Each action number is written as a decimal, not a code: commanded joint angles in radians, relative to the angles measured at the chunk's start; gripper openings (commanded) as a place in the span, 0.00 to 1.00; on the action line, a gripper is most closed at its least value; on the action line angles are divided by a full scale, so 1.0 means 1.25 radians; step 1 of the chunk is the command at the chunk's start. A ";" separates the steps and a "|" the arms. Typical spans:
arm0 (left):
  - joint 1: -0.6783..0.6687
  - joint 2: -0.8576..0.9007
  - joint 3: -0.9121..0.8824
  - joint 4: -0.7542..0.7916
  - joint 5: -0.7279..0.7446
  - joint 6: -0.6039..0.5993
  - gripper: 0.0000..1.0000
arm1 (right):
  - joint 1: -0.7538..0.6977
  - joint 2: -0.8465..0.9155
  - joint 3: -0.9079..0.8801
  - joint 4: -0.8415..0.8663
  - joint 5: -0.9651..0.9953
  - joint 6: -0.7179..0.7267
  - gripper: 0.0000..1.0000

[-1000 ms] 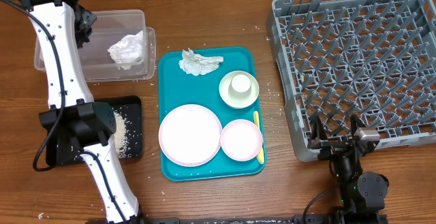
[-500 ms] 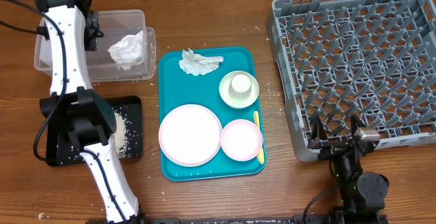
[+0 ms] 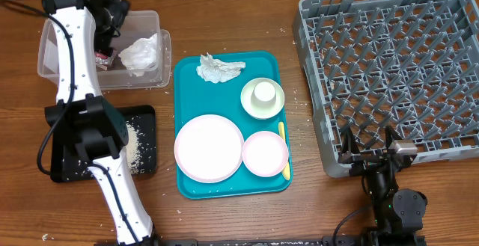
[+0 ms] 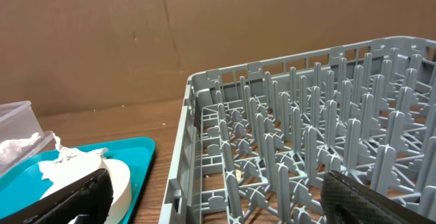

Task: Sort waste into correct bins and load items into the dishwasher
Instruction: 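Carry the red wrapper left and drop it into the clear container, then grasp the remaining white tissue piece on the teal tray with the left gripper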

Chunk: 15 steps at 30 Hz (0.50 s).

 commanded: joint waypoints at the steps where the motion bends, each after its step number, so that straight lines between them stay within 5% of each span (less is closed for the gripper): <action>1: -0.056 -0.010 0.057 0.003 0.151 0.253 0.99 | -0.002 -0.006 -0.008 0.006 0.008 0.000 1.00; 6: -0.182 -0.013 0.075 0.004 0.136 0.507 0.88 | -0.002 -0.006 -0.009 0.006 0.008 0.000 1.00; 15: -0.361 0.023 0.027 -0.018 -0.111 0.507 0.84 | -0.002 -0.006 -0.008 0.006 0.008 0.000 1.00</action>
